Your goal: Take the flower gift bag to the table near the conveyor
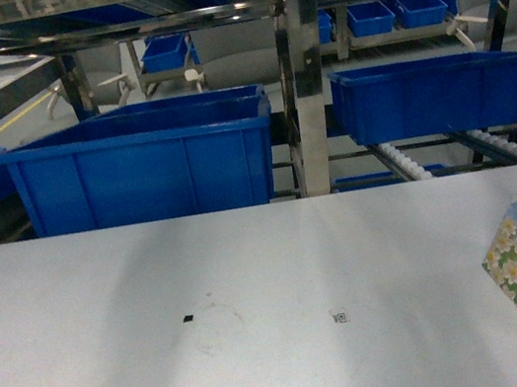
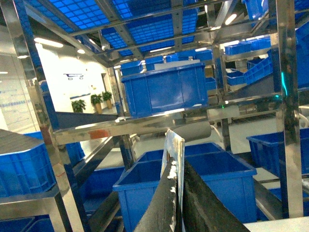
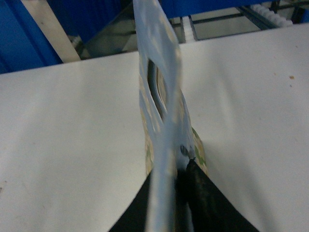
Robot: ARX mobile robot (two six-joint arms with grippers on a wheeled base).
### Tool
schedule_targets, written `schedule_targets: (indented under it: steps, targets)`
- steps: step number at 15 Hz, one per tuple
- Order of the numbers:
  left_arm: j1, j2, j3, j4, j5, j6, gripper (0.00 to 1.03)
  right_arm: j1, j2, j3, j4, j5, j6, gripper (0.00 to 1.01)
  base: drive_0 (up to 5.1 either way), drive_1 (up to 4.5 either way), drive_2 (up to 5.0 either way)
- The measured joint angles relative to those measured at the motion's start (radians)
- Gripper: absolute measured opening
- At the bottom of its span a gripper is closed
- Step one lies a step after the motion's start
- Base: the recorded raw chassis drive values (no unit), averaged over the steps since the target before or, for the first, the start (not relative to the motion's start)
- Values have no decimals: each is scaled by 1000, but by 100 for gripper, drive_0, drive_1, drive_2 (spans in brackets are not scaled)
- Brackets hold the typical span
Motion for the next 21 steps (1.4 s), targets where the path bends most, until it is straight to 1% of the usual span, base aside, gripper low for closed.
schedule_targets:
  steps: [1, 2, 3, 4, 5, 6, 8, 9, 10, 11, 13, 16, 18, 19, 20, 21]
  targets:
    - [0, 0, 0, 0, 0, 0, 2, 0, -1, -3, -2, 2, 0, 16, 0, 0, 0]
    - [0, 0, 0, 0, 0, 0, 2, 1, -22, -32, -16, 26, -10, 35, 0, 0, 0]
    - [0, 0, 0, 0, 0, 0, 2, 1, -29, -37, -18, 30, -11, 38, 0, 0, 0]
    - [0, 0, 0, 0, 0, 0, 2, 7, -66, -51, -19, 52, -29, 51, 0, 0, 0]
    - [0, 0, 0, 0, 0, 0, 2, 14, -110, -62, -16, 64, -39, 64, 0, 0, 0]
    - [0, 0, 0, 0, 0, 0, 2, 22, -143, -72, -13, 80, -55, 75, 0, 0, 0]
    - [0, 0, 0, 0, 0, 0, 2, 48, -217, -124, -14, 111, -90, 100, 0, 0, 0]
    - [0, 0, 0, 1, 0, 0, 2, 61, -262, -160, -14, 145, -122, 97, 0, 0, 0]
    - [0, 0, 0, 0, 0, 0, 2, 66, -301, -197, -13, 176, -163, 98, 0, 0, 0]
    - [0, 0, 0, 0, 0, 0, 2, 65, -335, -237, -14, 204, -196, 98, 0, 0, 0]
    - [0, 0, 0, 0, 0, 0, 2, 65, -435, -309, -20, 267, -241, 98, 0, 0, 0]
    - [0, 0, 0, 0, 0, 0, 2, 72, -682, -417, -15, 318, -261, 98, 0, 0, 0]
    - [0, 0, 0, 0, 0, 0, 2, 98, -902, -469, -35, 364, -262, 98, 0, 0, 0]
    - [0, 0, 0, 0, 0, 0, 2, 112, -1045, -473, -130, 379, -261, 98, 0, 0, 0]
    - [0, 0, 0, 1, 0, 0, 2, 127, -1191, -476, -255, 392, -258, 98, 0, 0, 0]
    - [0, 0, 0, 0, 0, 0, 2, 154, -1345, -478, -388, 410, -257, 98, 0, 0, 0]
